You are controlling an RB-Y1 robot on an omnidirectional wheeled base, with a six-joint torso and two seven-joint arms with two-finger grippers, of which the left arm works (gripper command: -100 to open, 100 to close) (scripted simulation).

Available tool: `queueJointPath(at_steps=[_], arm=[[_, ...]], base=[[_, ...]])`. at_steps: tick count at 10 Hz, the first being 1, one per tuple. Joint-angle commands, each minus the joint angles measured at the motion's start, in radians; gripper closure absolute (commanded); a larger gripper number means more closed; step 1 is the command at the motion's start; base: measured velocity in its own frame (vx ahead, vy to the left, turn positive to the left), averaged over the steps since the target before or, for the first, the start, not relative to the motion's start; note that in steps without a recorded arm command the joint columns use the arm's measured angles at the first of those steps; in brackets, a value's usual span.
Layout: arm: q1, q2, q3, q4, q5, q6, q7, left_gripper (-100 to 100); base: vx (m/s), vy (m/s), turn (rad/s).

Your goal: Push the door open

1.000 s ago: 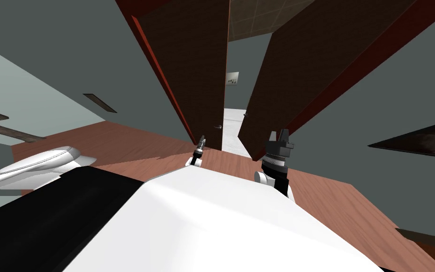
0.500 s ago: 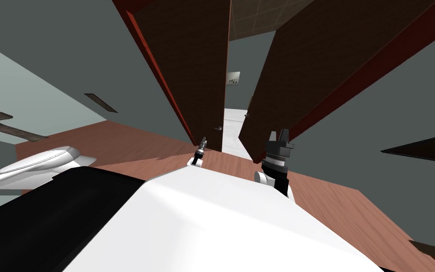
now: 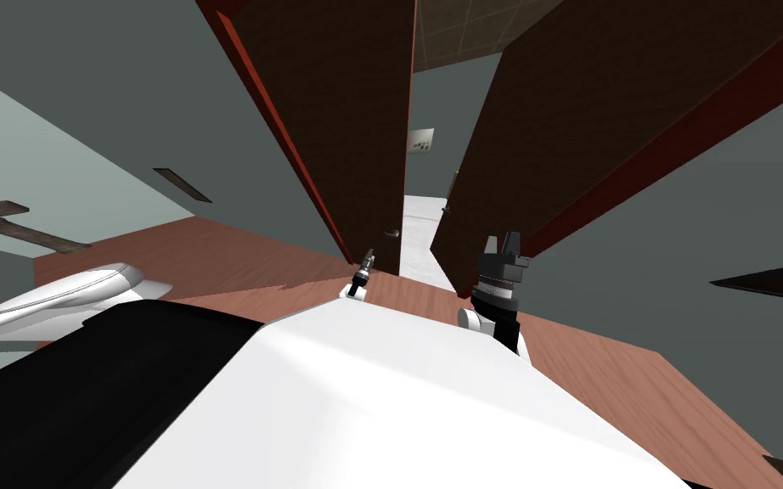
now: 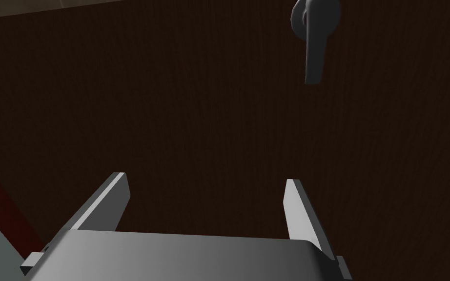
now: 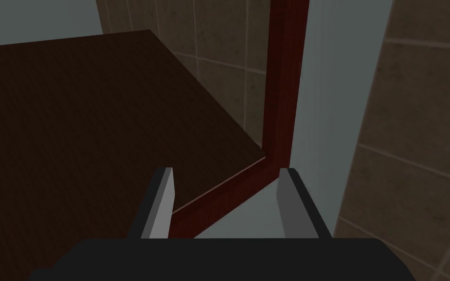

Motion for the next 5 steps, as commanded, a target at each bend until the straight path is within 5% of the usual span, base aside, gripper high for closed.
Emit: queueJointPath(at_steps=[1,5], arm=[[-0.015,-0.002,0.003,0.038,-0.009,-0.003,0.012,-100],[-0.059,-0.011,0.011,0.146,-0.034,-0.013,0.039,-100]], base=[[0.096,-0.005,0.021],[0.111,-0.009,0.023]])
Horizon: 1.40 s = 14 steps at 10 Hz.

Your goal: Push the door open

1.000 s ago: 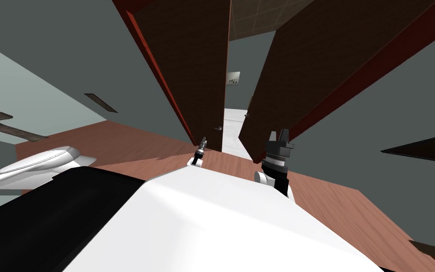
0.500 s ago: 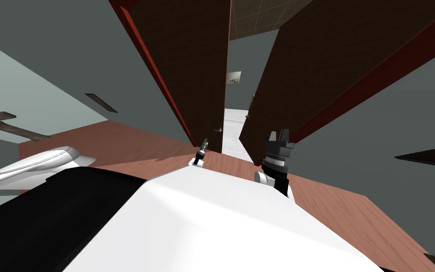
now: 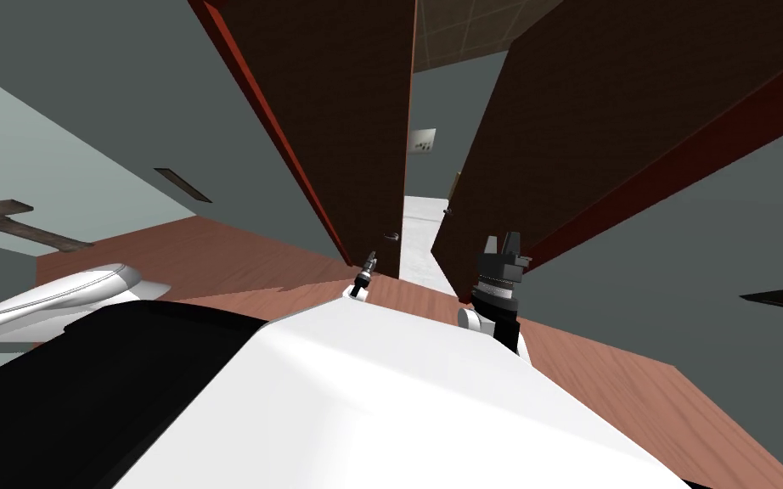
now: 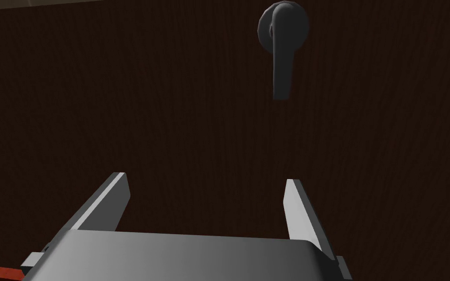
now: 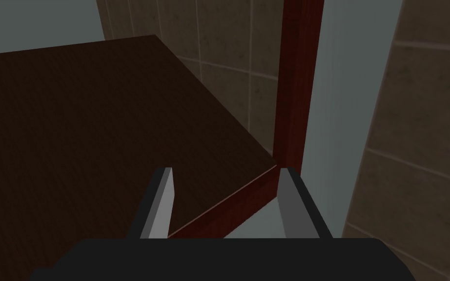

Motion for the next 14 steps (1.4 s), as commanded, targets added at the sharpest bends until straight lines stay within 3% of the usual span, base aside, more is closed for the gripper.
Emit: queueJointPath(at_steps=[1,8,10,14], arm=[[-0.012,-0.008,0.000,0.035,-0.017,0.007,0.021,-100],[-0.070,-0.029,0.010,0.179,-0.050,-0.007,0.056,-100],[-0.080,-0.034,0.012,0.202,-0.056,-0.009,0.062,-100],[-0.079,-0.014,0.016,0.199,-0.049,-0.009,0.055,-100]], base=[[0.174,-0.023,0.036],[0.134,-0.011,0.020],[0.092,-0.015,0.009],[0.121,-0.012,-0.017]])
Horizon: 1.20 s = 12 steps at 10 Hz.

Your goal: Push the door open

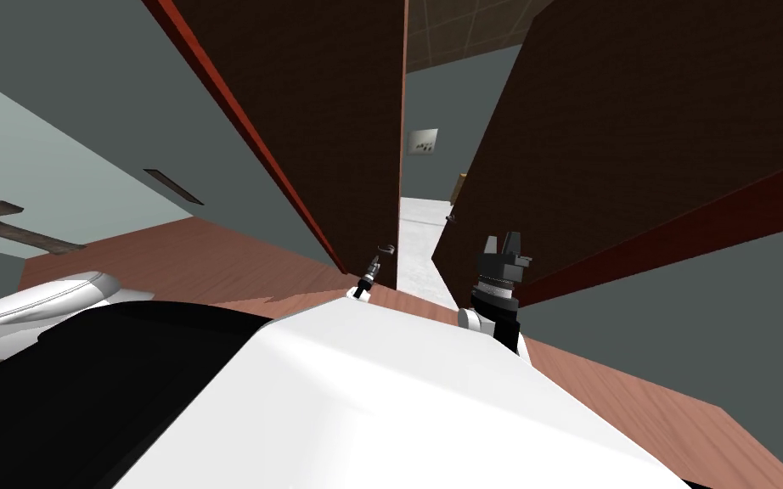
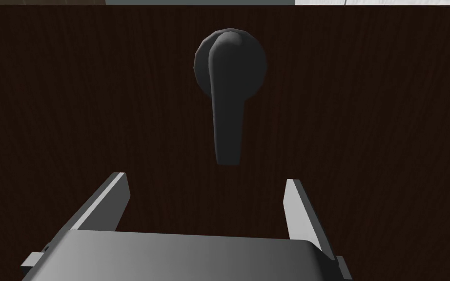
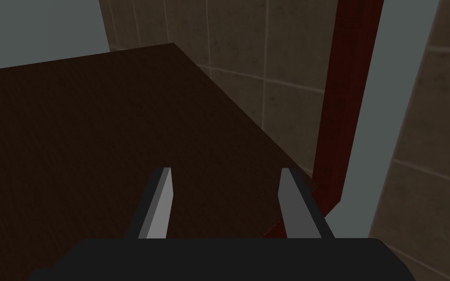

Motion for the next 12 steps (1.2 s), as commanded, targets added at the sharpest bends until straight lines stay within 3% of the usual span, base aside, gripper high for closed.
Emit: queueJointPath(at_steps=[1,6,7,8,12], arm=[[-0.004,0.003,0.003,0.008,0.003,-0.003,-0.005,-100],[-0.008,-0.015,0.011,0.016,0.011,-0.004,-0.016,-100],[-0.009,-0.011,0.010,0.015,0.010,-0.003,-0.014,-100],[-0.009,-0.011,0.010,0.015,0.010,-0.003,-0.014,100],[-0.009,-0.011,0.010,0.015,0.010,-0.003,-0.014,100]], base=[[0.172,-0.018,-0.023],[0.195,-0.026,-0.023],[0.085,-0.014,-0.003],[-0.011,0.001,0.005],[-0.011,0.003,-0.007]])
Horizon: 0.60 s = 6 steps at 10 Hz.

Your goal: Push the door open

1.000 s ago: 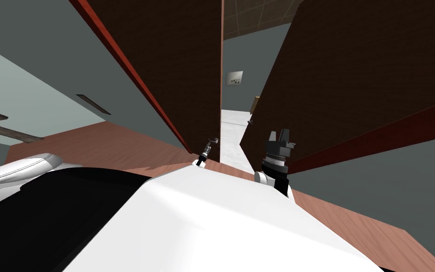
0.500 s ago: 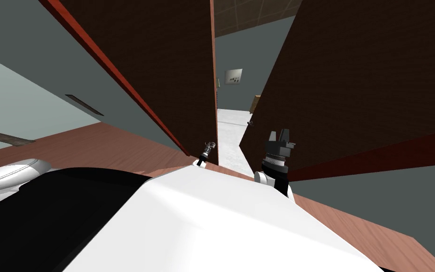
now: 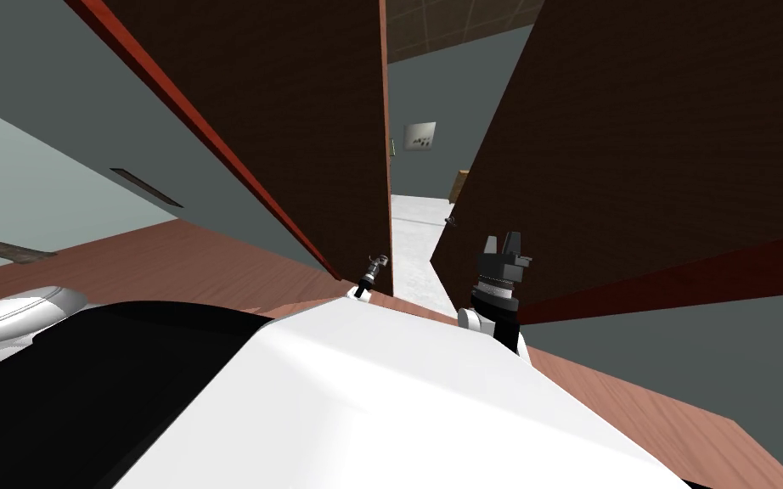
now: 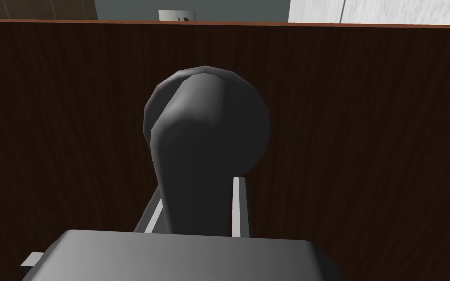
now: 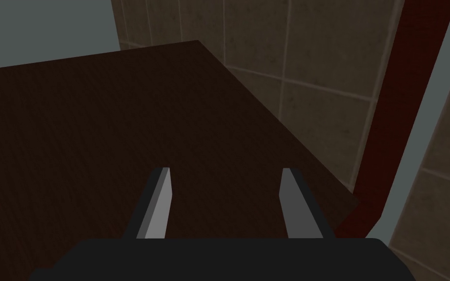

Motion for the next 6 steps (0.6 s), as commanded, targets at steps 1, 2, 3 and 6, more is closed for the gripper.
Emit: queueJointPath(at_steps=[1,2,3,6], arm=[[0.005,0.000,0.000,0.001,0.000,-0.002,0.000,100],[0.000,0.012,0.014,-0.001,0.004,0.001,-0.008,100],[0.000,0.016,0.020,-0.002,0.006,0.002,-0.012,100],[0.000,0.031,0.049,-0.004,0.015,0.004,-0.029,100]], base=[[0.000,0.000,0.000],[0.118,-0.028,0.040],[0.194,-0.056,0.057],[0.194,-0.077,0.063]])
